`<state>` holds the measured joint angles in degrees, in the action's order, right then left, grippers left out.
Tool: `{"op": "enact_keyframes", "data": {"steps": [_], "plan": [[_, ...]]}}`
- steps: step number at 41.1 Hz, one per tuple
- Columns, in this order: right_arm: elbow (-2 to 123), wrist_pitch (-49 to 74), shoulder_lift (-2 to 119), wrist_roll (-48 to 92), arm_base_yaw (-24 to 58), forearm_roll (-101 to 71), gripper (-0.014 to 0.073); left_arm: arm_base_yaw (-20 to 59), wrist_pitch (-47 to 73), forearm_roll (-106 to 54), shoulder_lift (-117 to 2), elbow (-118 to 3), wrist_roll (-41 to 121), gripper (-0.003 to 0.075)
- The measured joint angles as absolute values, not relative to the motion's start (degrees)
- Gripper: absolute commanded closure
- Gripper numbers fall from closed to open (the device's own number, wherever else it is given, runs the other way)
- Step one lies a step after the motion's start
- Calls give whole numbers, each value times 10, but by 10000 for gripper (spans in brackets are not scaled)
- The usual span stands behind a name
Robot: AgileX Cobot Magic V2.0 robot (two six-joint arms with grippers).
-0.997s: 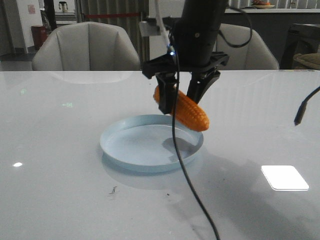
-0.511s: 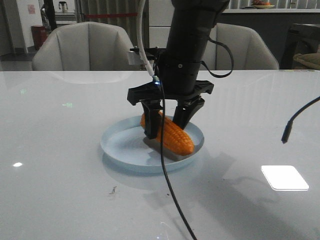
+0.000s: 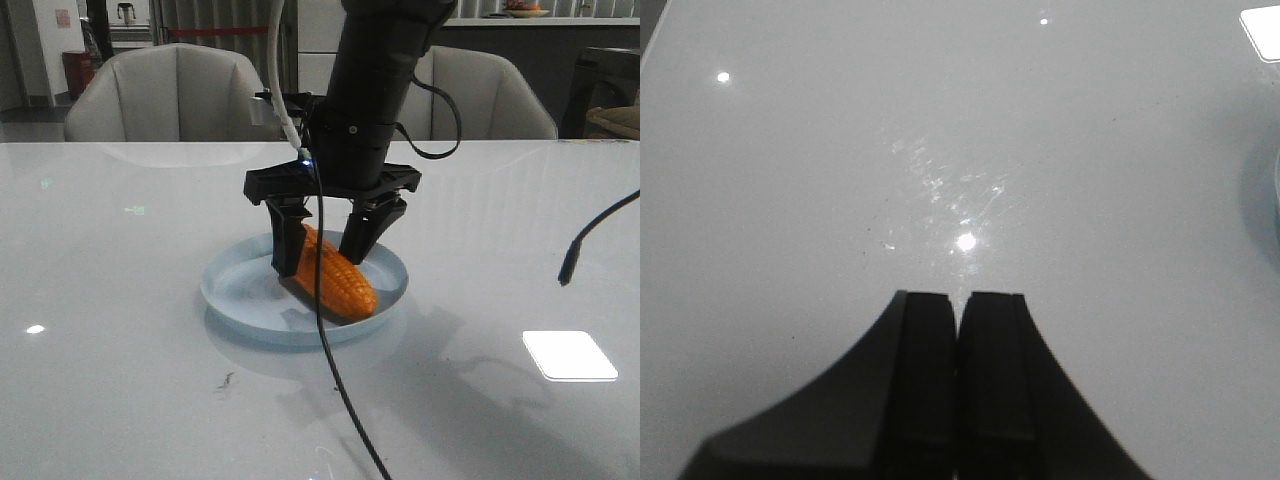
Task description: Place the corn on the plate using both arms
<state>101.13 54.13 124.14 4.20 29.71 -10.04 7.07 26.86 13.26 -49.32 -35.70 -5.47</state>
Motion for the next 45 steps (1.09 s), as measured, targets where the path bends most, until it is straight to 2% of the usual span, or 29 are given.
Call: {"op": "enact_keyframes", "data": {"steps": [6, 15, 22, 45], "plan": [[1048, 586, 1242, 42, 297, -101, 20, 71, 269, 133, -493, -357, -55, 632], [1166, 645, 1238, 42, 297, -65, 20, 71, 269, 133, -493, -357, -55, 632], [1224, 682, 1190, 28, 279, -33, 20, 71, 269, 133, -493, -357, -55, 632], [1209, 718, 917, 53, 62, -20, 20, 71, 261, 133, -493, -357, -55, 632]]}}
